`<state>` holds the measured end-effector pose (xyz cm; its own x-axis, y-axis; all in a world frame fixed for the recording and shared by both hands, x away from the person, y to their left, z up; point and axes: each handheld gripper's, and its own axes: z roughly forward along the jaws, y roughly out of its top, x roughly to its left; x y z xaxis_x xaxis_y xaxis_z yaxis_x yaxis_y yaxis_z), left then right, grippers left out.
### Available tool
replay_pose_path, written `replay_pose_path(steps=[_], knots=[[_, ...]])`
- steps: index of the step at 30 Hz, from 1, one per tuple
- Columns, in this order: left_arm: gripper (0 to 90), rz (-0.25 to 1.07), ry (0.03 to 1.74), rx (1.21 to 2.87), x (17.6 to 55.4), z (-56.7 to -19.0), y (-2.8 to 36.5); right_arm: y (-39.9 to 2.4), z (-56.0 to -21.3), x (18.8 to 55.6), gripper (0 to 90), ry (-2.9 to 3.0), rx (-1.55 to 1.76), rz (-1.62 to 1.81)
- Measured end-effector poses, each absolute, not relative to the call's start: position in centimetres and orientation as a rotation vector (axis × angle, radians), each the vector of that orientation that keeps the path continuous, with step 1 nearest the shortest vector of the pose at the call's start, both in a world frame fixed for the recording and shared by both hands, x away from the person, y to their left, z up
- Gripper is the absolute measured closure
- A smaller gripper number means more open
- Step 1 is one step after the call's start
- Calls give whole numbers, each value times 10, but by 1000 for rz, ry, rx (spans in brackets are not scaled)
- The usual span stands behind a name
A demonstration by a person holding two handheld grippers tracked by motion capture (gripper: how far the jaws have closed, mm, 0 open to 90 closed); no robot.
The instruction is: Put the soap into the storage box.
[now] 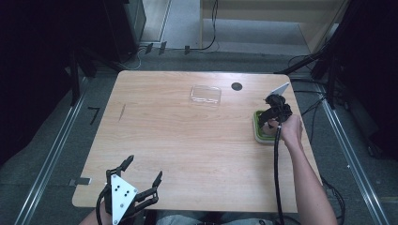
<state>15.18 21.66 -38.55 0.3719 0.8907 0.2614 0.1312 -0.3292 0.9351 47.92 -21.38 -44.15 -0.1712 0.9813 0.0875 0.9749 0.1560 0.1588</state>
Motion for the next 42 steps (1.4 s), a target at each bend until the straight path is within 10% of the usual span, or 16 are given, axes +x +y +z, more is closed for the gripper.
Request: replay_pose_path(steps=[42], knots=[[139, 1050, 905, 1723, 152, -385, 216, -213, -438, 475, 287, 2349, 1957, 251]])
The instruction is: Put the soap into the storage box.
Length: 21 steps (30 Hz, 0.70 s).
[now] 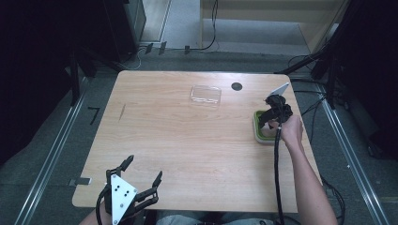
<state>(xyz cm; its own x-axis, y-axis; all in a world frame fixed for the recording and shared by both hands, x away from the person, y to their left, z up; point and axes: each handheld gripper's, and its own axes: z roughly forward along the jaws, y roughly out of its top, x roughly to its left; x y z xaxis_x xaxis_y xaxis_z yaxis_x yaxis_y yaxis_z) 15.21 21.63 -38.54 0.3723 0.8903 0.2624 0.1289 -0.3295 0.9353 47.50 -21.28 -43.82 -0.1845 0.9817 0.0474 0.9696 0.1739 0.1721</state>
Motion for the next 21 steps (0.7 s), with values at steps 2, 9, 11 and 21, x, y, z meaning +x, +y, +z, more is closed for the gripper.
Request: replay_pose_path(steps=[2, 9, 11, 21], knots=[[139, 1049, 906, 1725, 152, -386, 216, -212, -436, 473, 273, 2347, 1959, 259], [139, 1049, 908, 1720, 152, -385, 217, -212, -428, 465, 223, 2352, 1924, 257], [139, 1050, 905, 1721, 152, -386, 216, -212, -425, 461, 201, 2362, 1920, 260], [139, 1052, 904, 1725, 152, -385, 216, -210, -412, 432, 148, 2417, 1831, 241]])
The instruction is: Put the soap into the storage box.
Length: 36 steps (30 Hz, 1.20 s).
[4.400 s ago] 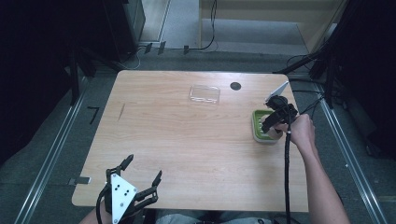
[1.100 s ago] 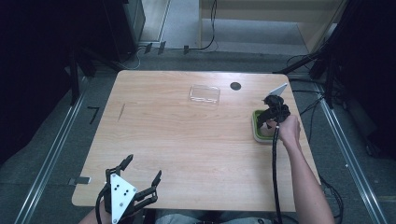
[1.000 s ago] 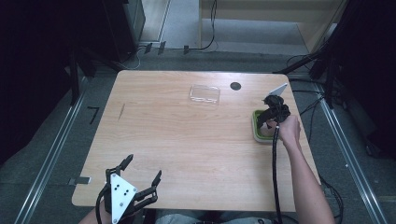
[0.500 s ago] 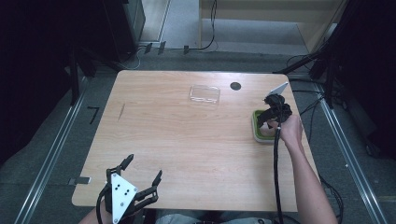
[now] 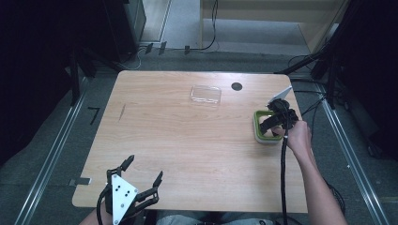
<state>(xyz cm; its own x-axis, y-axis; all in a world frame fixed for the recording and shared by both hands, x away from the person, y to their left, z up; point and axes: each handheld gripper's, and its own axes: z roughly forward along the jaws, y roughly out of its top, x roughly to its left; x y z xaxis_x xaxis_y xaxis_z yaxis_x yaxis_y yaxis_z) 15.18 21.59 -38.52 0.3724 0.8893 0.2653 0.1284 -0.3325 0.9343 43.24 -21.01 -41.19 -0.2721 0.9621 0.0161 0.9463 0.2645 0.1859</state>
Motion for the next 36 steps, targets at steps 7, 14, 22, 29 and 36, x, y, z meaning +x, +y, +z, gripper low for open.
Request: replay_pose_path(steps=[7, 14, 22, 29, 36], knots=[[139, 1051, 907, 1722, 152, -385, 216, -211, -406, 407, 142, 2463, 1780, 237], [139, 1052, 904, 1724, 152, -385, 216, -207, -403, 375, 140, 2511, 1710, 226], [139, 1053, 904, 1725, 151, -385, 216, -204, -411, 349, 140, 2554, 1650, 199], [139, 1053, 903, 1726, 151, -385, 215, -203, -424, 324, 140, 2592, 1603, 169], [139, 1052, 902, 1726, 152, -385, 214, -205, -438, 298, 140, 2621, 1572, 161]])
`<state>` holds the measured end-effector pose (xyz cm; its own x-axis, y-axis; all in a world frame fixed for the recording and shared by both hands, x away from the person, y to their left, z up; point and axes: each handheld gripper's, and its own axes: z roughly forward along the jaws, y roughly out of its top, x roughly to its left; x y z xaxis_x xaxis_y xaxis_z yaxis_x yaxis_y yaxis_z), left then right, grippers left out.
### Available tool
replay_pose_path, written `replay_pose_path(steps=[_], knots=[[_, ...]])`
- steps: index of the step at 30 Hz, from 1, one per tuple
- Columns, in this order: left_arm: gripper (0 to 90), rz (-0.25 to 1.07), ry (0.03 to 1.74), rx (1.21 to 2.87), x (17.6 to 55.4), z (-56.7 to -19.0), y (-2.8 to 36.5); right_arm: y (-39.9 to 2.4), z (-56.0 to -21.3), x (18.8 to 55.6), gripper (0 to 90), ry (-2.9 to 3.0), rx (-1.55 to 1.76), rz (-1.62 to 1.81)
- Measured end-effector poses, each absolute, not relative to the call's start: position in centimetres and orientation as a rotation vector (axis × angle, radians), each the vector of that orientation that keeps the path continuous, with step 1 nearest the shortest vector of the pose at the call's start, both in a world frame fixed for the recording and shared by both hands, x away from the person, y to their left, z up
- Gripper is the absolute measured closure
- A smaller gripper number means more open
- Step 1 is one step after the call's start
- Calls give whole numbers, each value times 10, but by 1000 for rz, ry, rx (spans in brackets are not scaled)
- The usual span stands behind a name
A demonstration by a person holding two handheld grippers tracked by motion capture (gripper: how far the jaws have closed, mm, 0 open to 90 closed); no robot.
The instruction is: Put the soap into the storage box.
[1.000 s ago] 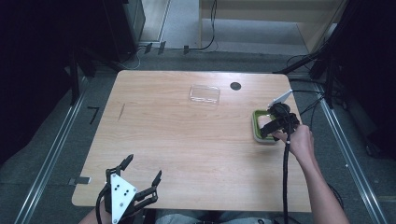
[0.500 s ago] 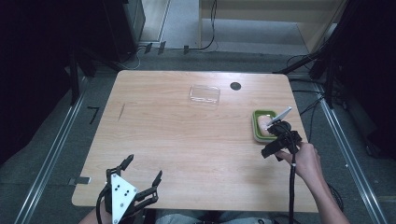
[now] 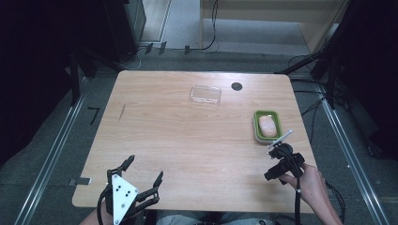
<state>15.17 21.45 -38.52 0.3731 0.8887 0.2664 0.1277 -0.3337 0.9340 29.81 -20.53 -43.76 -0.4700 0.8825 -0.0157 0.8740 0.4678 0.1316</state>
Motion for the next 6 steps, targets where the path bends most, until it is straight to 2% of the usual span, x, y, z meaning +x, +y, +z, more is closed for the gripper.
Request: replay_pose_path(steps=[6], knots=[[139, 1053, 903, 1726, 152, -385, 213, -208, -452, 285, 141, 2655, 1547, 110]])
